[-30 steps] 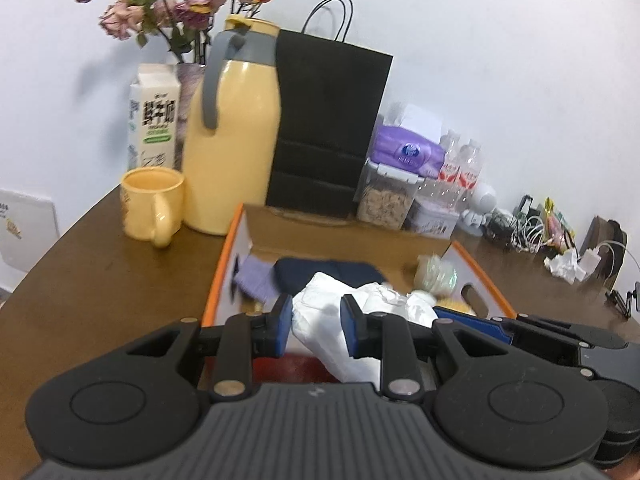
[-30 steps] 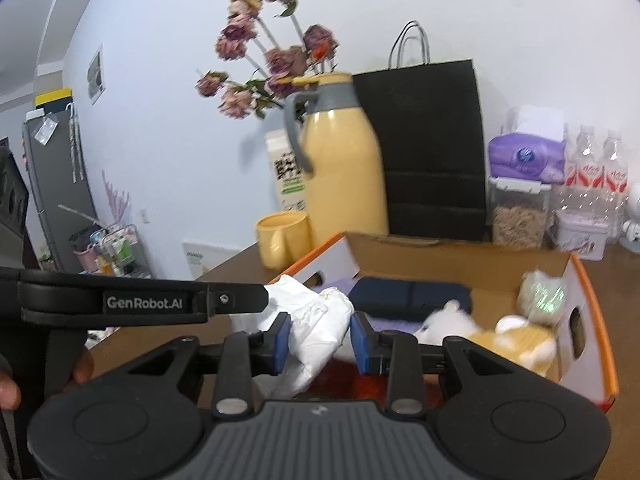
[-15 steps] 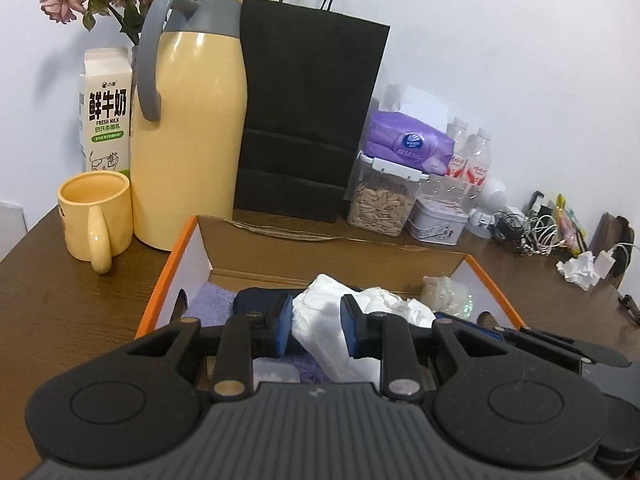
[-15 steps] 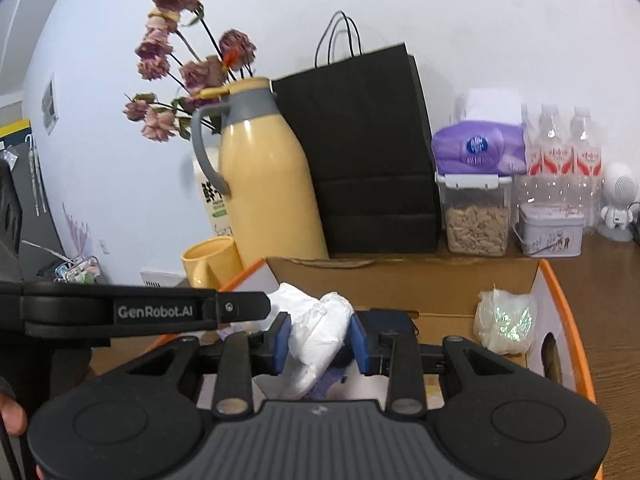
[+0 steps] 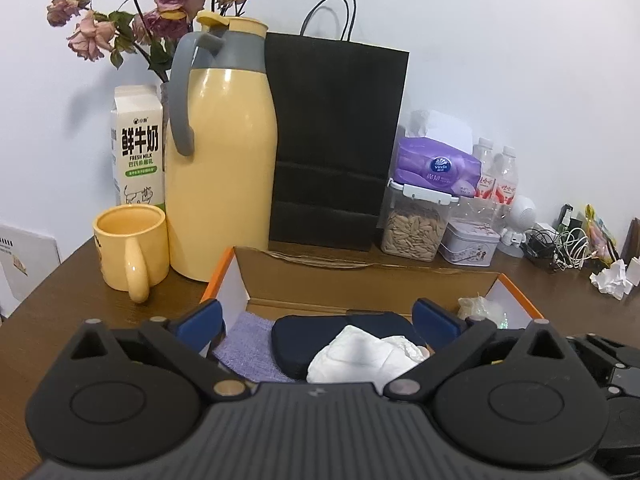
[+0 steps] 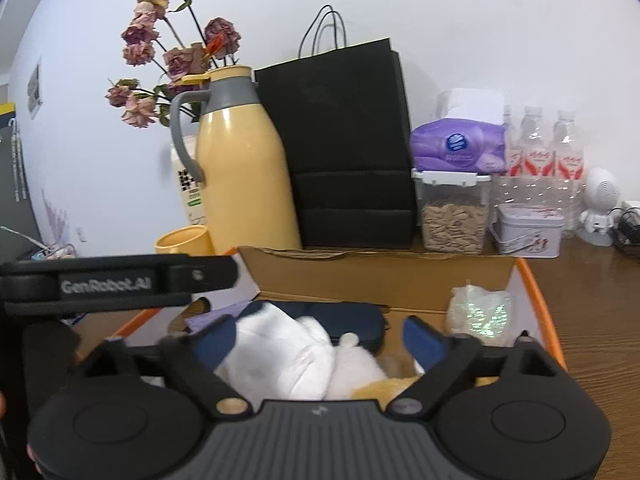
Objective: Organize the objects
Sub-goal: 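Carry the white tissue into the box and open both tools, then withdraw both tools and move the left tool to the black braided cable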
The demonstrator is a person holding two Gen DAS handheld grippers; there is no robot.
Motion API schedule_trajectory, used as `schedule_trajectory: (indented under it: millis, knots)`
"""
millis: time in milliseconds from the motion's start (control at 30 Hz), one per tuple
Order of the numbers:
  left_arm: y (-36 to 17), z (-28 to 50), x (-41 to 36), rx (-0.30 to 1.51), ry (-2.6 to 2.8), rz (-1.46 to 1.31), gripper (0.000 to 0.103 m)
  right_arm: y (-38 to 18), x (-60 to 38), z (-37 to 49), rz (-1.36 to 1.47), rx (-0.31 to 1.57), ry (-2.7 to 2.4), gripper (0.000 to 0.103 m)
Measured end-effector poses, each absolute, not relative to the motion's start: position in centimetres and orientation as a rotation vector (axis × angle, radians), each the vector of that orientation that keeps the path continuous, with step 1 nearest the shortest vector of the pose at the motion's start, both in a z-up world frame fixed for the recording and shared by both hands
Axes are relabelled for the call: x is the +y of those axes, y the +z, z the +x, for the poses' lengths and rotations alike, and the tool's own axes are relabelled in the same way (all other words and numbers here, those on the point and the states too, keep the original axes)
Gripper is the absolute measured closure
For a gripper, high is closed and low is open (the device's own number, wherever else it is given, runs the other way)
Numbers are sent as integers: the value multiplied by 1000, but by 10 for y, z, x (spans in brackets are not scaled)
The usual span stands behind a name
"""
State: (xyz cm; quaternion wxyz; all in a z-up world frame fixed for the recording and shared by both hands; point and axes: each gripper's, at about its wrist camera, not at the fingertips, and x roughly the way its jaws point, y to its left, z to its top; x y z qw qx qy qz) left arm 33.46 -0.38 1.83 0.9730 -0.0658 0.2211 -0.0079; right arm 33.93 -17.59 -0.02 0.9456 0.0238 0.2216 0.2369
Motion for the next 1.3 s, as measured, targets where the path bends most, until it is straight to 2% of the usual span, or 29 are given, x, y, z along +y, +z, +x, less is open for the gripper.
schedule_trajectory:
  millis: [67, 467, 900, 1300]
  knots:
    - [18, 335, -4, 452, -10, -132, 0, -1, -177, 340, 38, 461, 447, 0]
    - [31, 319, -11, 400, -39, -111, 0, 7, -187, 329, 13, 449, 404, 0]
    - [45, 258, -4, 346, -36, -59, 0, 17, -198, 282, -45, 432, 411, 0]
    - [28, 194, 17, 407, 29, -41, 0, 5, -206, 221, -86, 461, 437, 0]
